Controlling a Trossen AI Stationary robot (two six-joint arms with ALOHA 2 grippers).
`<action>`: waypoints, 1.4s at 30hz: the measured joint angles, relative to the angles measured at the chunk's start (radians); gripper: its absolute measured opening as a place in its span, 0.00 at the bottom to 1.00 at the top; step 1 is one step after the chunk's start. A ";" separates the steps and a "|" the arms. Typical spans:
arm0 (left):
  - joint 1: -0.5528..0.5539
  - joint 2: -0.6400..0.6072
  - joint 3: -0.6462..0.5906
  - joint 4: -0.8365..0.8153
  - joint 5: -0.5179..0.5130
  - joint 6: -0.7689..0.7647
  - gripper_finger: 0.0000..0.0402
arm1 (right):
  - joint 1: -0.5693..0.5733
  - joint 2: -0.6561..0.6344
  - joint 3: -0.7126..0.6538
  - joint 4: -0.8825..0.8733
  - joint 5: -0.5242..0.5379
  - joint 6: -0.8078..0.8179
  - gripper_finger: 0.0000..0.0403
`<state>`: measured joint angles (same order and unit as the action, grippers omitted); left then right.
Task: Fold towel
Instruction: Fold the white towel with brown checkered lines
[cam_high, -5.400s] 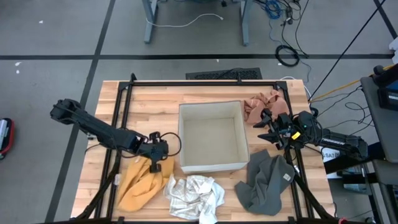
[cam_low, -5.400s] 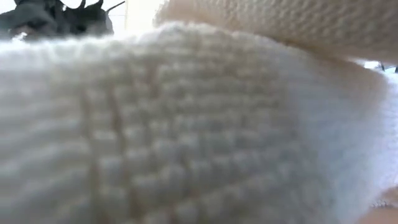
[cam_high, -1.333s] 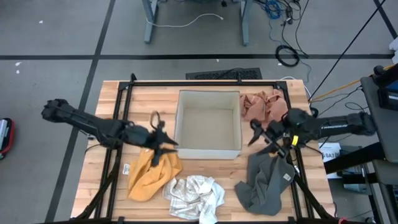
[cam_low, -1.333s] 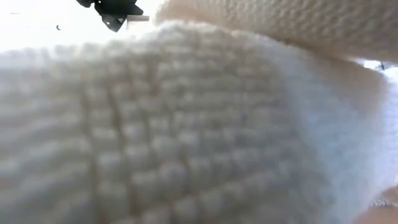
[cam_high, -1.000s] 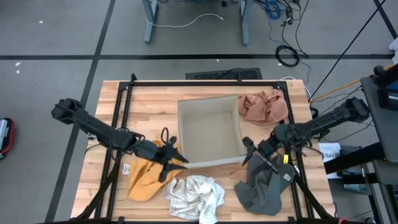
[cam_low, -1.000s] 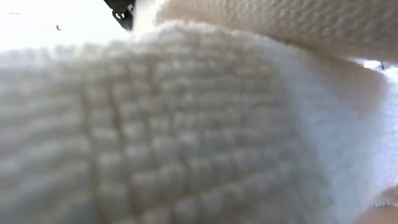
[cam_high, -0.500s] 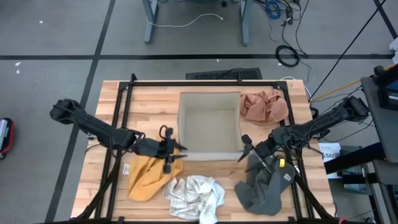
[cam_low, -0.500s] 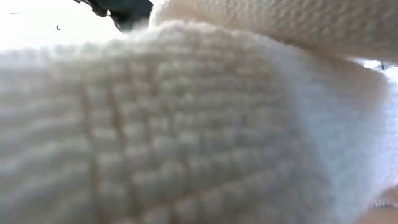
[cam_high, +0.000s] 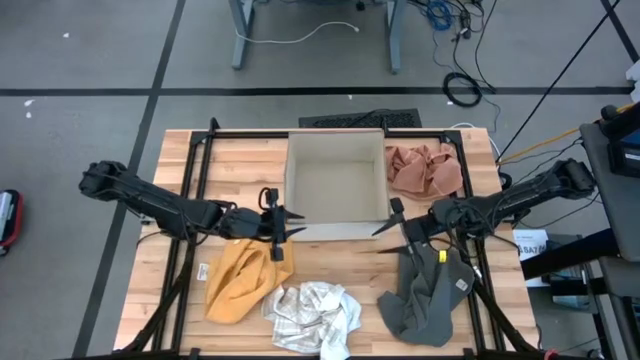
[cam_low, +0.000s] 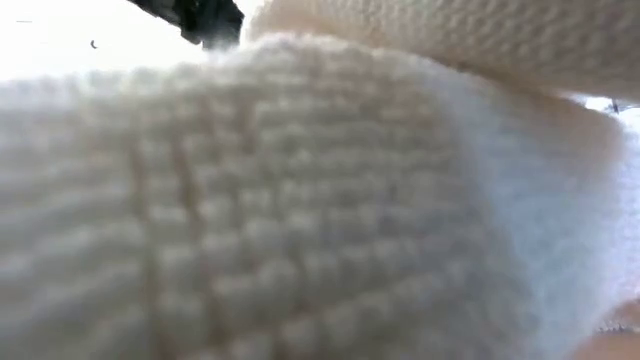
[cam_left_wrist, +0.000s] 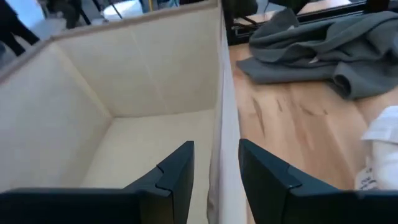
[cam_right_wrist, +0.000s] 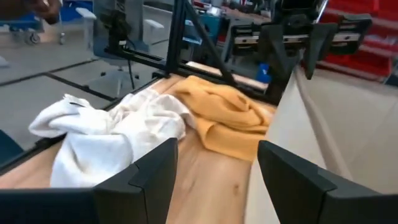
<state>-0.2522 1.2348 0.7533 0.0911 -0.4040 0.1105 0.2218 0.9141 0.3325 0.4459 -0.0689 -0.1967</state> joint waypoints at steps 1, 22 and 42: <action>-0.003 0.000 0.014 0.007 -0.002 0.018 0.33 | 0.000 -0.007 0.007 0.001 0.000 -0.022 0.53; -0.288 0.101 0.193 0.008 0.141 -0.090 0.33 | 0.273 0.090 0.226 -0.123 -0.262 0.128 0.53; -0.311 0.489 0.193 0.165 0.187 -0.540 0.33 | 0.269 0.729 0.302 0.187 0.086 0.061 0.53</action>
<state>-0.5631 1.7234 0.9463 0.2556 -0.2173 -0.4296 0.4903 1.6433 0.6345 0.6329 0.0169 -0.1354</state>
